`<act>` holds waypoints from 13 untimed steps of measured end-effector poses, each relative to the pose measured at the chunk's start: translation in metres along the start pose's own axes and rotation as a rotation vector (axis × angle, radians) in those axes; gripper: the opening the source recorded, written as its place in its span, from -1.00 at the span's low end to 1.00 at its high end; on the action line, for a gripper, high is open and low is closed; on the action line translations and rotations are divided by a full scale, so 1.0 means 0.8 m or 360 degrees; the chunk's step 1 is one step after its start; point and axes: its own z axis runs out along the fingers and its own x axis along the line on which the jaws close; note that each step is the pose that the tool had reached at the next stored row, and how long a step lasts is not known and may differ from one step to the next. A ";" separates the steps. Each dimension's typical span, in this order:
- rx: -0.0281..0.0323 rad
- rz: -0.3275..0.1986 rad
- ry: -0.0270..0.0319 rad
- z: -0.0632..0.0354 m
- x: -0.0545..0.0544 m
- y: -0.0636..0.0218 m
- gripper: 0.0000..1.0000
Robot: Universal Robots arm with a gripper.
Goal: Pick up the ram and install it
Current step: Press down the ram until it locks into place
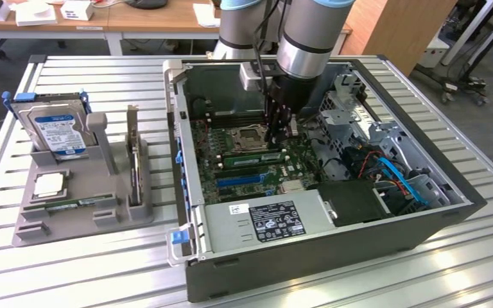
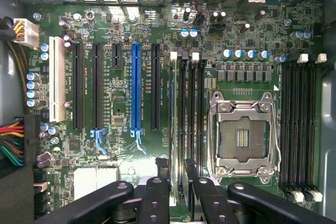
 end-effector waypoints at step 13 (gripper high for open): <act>0.00000 0.0000 -0.00001 0.000 0.000 0.000 -0.80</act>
